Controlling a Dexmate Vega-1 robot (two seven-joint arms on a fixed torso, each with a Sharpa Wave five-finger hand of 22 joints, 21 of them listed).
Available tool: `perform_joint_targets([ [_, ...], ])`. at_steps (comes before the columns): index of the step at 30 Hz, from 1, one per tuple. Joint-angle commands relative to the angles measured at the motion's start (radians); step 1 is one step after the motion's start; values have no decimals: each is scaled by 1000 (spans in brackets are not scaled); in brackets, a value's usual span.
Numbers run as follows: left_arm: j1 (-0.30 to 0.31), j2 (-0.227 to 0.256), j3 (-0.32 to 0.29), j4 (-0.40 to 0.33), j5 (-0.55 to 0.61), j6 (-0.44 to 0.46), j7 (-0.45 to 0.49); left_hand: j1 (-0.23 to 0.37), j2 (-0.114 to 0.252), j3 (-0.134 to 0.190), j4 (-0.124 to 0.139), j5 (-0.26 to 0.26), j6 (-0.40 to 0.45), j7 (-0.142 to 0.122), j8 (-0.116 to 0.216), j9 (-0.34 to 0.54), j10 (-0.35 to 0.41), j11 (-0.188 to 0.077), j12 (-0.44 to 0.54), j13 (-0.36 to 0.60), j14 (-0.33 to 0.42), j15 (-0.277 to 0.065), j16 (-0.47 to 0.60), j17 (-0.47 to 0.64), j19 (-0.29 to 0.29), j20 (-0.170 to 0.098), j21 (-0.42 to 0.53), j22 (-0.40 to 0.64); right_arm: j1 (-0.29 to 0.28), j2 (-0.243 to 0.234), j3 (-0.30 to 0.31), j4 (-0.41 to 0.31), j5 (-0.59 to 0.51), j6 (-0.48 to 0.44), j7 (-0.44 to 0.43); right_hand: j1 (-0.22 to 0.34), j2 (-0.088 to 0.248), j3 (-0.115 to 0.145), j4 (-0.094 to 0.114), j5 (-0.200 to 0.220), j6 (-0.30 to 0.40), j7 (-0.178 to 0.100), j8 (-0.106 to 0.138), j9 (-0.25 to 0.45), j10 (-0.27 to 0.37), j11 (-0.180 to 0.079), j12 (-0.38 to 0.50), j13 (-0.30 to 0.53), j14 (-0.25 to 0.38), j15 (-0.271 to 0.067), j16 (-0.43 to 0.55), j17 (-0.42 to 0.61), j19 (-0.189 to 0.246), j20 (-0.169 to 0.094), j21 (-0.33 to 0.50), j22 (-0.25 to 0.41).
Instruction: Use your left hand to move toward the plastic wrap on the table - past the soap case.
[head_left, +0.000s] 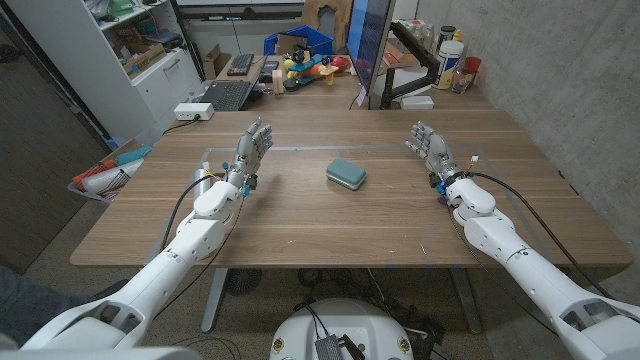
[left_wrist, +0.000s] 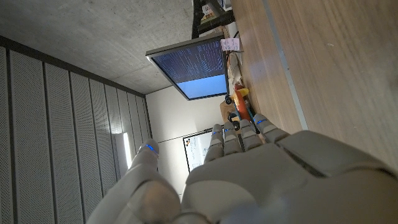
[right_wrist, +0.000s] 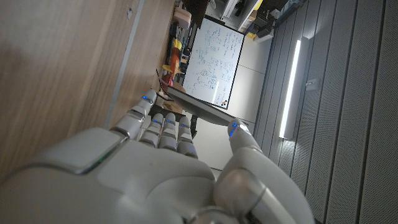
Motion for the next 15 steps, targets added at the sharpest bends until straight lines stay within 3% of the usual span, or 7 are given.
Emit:
perform_joint_targets([
  [1, 37, -145, -180, -19, 165, 77, -103, 7, 1, 6, 2, 6, 2, 7, 4, 2, -4, 7, 8, 3, -2, 9, 5, 3, 1, 8, 5, 2, -36, 126, 163, -18, -145, -72, 91, 10, 0, 5, 0, 7, 9, 0, 5, 2, 10, 0, 3, 4, 7, 4, 8, 0, 8, 1, 5, 5],
  [15, 49, -256, -308, -44, 299, 128, -190, 7, 3, 4, 0, 5, 2, 6, 4, 2, -3, 6, 9, 3, -2, 8, 6, 3, -1, 11, -2, 2, -42, 240, 285, -20, -268, -111, 176, 10, 3, 1, -1, 7, 10, -1, 2, 2, 11, -1, 0, 4, 6, 4, 8, -4, 6, 0, 4, 5],
])
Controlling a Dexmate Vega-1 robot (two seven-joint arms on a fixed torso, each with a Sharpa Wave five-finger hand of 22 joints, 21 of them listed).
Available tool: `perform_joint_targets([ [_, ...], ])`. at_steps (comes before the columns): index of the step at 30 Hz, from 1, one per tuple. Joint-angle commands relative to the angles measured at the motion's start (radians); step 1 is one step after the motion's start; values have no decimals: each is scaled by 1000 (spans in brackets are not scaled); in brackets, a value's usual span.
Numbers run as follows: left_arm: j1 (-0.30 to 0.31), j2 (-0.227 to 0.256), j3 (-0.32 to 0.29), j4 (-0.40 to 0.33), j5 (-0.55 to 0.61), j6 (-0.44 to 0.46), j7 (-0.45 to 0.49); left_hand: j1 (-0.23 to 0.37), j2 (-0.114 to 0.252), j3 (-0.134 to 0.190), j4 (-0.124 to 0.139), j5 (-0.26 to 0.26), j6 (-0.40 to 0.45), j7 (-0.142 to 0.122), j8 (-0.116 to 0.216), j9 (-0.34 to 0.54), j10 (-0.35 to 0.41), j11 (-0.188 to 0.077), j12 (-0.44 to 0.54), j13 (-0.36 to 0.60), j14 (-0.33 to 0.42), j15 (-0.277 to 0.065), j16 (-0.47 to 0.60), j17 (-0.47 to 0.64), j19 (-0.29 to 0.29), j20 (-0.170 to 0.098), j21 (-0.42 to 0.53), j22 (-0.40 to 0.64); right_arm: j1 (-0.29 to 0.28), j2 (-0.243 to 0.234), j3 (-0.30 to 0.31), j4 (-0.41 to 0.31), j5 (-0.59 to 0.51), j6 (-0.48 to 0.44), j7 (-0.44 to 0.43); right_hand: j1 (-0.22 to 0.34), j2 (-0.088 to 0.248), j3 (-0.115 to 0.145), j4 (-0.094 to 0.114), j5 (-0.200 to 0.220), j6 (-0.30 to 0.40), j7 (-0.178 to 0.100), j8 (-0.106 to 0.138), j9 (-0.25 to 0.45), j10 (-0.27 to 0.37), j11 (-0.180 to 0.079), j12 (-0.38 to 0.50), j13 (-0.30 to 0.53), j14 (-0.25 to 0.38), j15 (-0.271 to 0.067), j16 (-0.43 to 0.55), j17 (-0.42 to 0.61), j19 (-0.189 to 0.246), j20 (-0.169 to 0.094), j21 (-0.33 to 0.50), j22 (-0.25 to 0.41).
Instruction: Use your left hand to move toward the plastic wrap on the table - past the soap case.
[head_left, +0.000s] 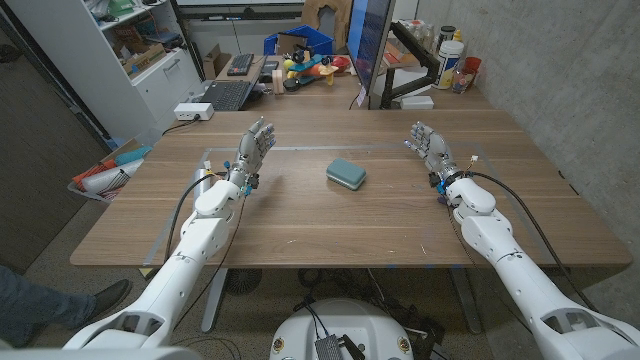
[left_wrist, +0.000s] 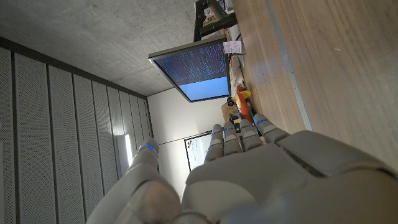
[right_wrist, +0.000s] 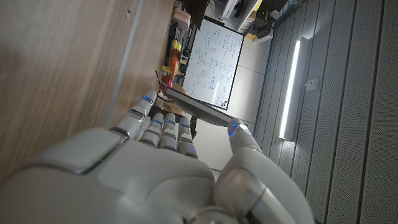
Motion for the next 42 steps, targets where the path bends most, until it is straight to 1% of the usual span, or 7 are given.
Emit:
perform_joint_targets([
  [1, 16, -96, -114, -26, 118, 48, -76, 7, 3, 4, 0, 5, 2, 7, 4, 3, -3, 7, 9, 3, -3, 8, 6, 4, -1, 12, -2, 2, -10, 97, 108, -3, -106, -37, 73, 10, 3, 1, -1, 7, 10, -1, 2, 2, 11, -1, 0, 4, 3, 1, 8, -1, 7, 0, 5, 5],
  [12, 23, -137, -157, -53, 166, 63, -103, 7, 5, 3, -1, 4, 1, 6, 4, 3, -4, 7, 9, 3, -3, 7, 6, 3, -3, 17, -7, 2, -7, 139, 159, 2, -148, -44, 110, 10, 5, -3, -2, 7, 12, -2, 0, 2, 12, -2, -2, 4, 3, 0, 8, -5, 5, 1, 4, 5],
  [19, 36, -149, -173, -74, 188, 58, -113, 7, 6, 2, -2, 3, 1, 5, 4, 3, -5, 8, 10, 3, -3, 7, 7, 3, -5, 20, -10, 2, -12, 153, 180, 1, -162, -48, 123, 9, 6, -6, -2, 7, 13, -4, -1, 2, 14, -1, -2, 4, 3, -1, 8, -7, 4, 2, 4, 5],
  [28, 53, -161, -192, -92, 196, 53, -125, 8, 6, 1, -3, 2, 1, 5, 4, 3, -6, 7, 10, 3, -4, 7, 7, 3, -6, 21, -13, 3, -13, 164, 192, -3, -179, -53, 134, 8, 7, -8, -2, 7, 14, -5, -2, 2, 15, -1, -3, 4, 4, 0, 9, -9, 3, 3, 4, 5],
  [36, 64, -164, -205, -105, 199, 49, -136, 8, 8, 1, -4, 2, -1, 4, 3, 3, -6, 9, 10, 3, -4, 8, 7, 3, -7, 23, -17, 3, -9, 175, 195, -3, -190, -54, 138, 8, 10, -11, -2, 7, 15, -5, -3, 2, 15, -1, -4, 5, 4, -1, 9, -11, 3, 2, 4, 5],
  [42, 74, -163, -214, -120, 201, 52, -138, 9, 8, 0, -5, 1, -1, 4, 3, 3, -7, 5, 10, 3, -5, 8, 6, 3, -9, 25, -20, 3, -6, 184, 195, 5, -195, -54, 141, 8, 11, -12, -3, 7, 16, -5, -4, 2, 16, -1, -5, 5, 3, -1, 9, -12, 2, 3, 4, 5],
])
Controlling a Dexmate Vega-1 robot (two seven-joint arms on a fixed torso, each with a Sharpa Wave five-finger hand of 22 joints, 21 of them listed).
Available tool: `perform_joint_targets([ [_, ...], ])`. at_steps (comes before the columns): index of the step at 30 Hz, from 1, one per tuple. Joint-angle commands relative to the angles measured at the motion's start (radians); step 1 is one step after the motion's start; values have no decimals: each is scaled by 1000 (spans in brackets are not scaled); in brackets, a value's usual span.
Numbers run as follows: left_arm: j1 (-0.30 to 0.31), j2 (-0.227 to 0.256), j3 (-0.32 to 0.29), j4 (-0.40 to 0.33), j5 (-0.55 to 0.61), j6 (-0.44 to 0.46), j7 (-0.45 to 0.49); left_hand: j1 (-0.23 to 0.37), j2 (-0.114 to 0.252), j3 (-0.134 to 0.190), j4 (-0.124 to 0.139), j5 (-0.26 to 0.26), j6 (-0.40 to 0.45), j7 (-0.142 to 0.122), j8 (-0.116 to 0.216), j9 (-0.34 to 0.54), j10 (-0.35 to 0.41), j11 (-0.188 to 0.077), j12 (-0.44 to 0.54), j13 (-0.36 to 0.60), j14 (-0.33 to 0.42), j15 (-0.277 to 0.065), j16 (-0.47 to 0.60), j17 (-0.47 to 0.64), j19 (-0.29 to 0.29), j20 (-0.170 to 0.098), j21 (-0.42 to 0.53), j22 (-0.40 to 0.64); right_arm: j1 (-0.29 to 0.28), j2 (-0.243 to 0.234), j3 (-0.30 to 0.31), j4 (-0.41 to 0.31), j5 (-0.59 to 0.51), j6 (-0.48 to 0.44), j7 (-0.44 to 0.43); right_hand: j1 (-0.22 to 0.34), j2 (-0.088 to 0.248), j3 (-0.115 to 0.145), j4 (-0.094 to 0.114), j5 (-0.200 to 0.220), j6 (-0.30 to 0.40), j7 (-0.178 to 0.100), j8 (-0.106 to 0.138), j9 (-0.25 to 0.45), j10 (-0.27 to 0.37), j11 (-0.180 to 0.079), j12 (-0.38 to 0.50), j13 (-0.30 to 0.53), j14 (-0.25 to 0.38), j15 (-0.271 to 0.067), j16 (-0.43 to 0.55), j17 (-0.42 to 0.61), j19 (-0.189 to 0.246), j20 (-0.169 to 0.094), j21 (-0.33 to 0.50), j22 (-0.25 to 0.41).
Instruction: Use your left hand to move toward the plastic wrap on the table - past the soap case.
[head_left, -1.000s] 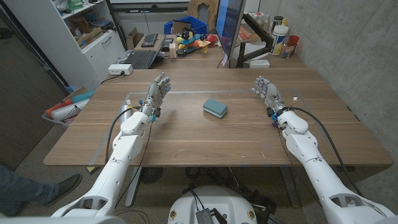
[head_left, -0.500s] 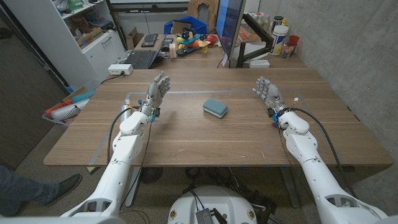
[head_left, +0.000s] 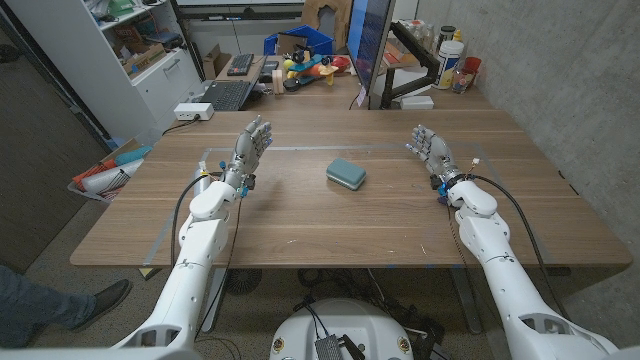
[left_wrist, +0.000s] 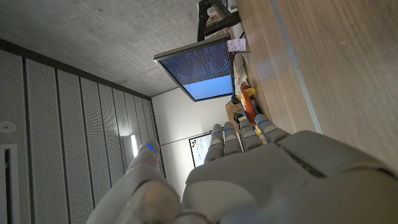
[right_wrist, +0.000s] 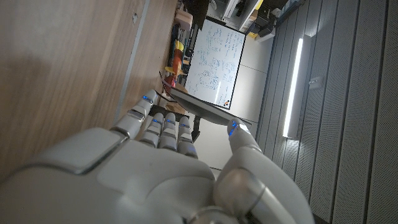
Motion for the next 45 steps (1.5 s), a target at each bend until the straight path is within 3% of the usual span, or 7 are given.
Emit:
perform_joint_targets([
  [1, 20, -4, -20, -27, 11, -4, -10, 9, 8, 0, -5, 1, -1, 5, 4, 3, -4, 1, 6, 3, -6, 9, 6, 4, 0, 9, -5, 3, 6, 18, 7, 7, -15, -2, 9, 3, 6, -3, -3, 7, 6, -2, -3, 2, 12, 3, -5, 5, 4, -1, 5, 1, 2, 3, 4, 5],
  [45, 128, 30, -42, -178, 121, -19, 47, 17, 14, -2, -15, -2, 4, 4, 6, 3, -3, 4, 9, 4, -4, 6, 8, 3, 2, 17, -18, 4, 17, 20, 19, 17, -24, 6, 24, 2, 11, -15, -5, 7, 10, -3, -8, 2, 15, 1, -9, 5, 6, 0, 7, -8, 1, 4, 5, 5],
])
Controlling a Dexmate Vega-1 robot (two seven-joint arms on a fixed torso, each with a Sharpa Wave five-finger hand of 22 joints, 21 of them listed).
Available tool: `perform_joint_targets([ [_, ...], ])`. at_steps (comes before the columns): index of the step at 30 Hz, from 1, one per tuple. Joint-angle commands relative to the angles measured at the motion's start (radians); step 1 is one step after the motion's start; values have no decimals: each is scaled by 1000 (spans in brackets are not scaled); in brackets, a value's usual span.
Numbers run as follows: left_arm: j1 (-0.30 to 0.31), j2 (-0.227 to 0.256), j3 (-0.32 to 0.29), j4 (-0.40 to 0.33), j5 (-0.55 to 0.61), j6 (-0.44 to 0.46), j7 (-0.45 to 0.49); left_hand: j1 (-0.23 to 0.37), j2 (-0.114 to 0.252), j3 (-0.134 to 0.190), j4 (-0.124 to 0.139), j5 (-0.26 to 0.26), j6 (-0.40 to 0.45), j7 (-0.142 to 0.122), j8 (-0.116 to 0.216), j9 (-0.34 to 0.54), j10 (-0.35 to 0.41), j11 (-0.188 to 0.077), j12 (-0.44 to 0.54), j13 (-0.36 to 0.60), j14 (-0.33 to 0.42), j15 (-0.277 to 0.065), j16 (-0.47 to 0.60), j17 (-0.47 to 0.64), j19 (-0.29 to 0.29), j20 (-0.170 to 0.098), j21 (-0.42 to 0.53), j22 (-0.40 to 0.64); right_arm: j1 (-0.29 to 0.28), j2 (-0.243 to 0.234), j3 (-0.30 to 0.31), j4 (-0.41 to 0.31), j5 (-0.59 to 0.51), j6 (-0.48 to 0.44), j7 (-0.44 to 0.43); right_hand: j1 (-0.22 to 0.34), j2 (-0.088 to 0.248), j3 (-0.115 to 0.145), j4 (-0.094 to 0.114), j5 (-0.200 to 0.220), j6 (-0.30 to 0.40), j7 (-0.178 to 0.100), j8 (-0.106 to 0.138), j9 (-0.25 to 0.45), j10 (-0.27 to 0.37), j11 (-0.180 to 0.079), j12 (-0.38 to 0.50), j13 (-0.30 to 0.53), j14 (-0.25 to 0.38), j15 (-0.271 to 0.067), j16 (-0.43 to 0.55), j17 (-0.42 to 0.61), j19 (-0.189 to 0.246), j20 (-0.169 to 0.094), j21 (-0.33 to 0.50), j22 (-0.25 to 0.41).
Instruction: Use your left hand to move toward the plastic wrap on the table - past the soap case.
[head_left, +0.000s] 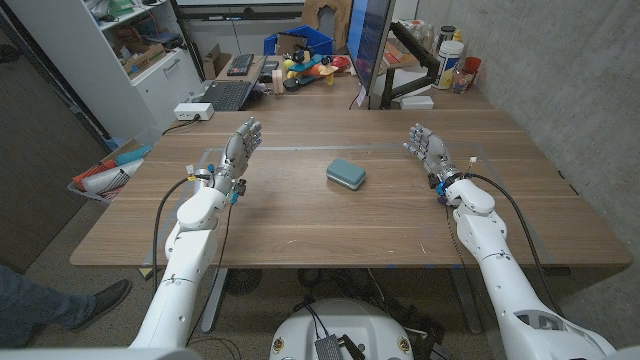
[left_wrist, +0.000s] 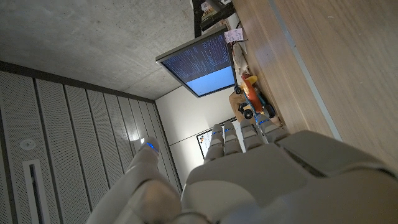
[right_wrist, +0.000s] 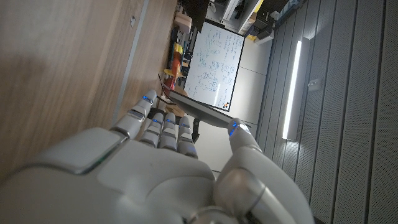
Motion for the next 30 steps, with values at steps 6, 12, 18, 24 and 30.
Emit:
perform_joint_targets([
  [6, 42, 23, -5, -55, 65, 0, 34, 9, 5, 1, -5, -2, 5, 4, 6, 3, -3, 1, 9, 4, 0, 2, 3, 3, 1, 7, -5, 4, 2, 1, 5, 6, 2, 10, 1, 2, 12, -5, -3, 7, 10, -2, 0, 2, 9, -4, -2, 5, 4, 0, 6, 0, 0, 5, 5, 5],
  [12, 52, 20, -11, -62, 65, -6, 38, 10, 6, 1, -7, -3, 6, 4, 6, 3, -2, 2, 10, 4, 0, 3, 3, 3, 1, 8, -7, 4, 4, 2, 4, 9, 2, 11, 1, 2, 13, -7, -3, 7, 10, -2, -1, 2, 9, -4, -3, 5, 6, -1, 7, -2, 0, 5, 5, 5],
  [18, 62, 22, -14, -69, 75, -7, 43, 11, 6, 0, -8, -3, 8, 4, 7, 3, -1, 0, 10, 4, 1, 3, 3, 3, 2, 9, -8, 4, 6, 4, 3, 14, 2, 11, 3, 2, 13, -9, -3, 7, 11, -3, -1, 2, 11, -2, -3, 5, 6, -1, 7, -3, 0, 5, 5, 5],
  [24, 73, 32, -11, -82, 104, -2, 54, 13, 7, 0, -9, -3, 11, 4, 8, 3, -1, 0, 10, 4, 2, 3, 4, 3, 3, 10, -9, 4, 10, 6, 0, 20, 0, 11, 4, 2, 14, -10, -4, 7, 12, -3, -2, 2, 11, -2, -3, 5, 6, -1, 7, -4, 0, 5, 5, 5],
  [30, 88, 42, -12, -105, 130, -1, 64, 15, 8, 1, -11, -4, 12, 5, 8, 3, 0, 1, 10, 4, 2, 3, 4, 3, 3, 10, -11, 4, 14, 8, 0, 25, 0, 12, 3, 1, 15, -12, -4, 7, 12, -2, -2, 2, 12, -2, -3, 5, 6, -1, 8, -5, -1, 6, 5, 5],
])
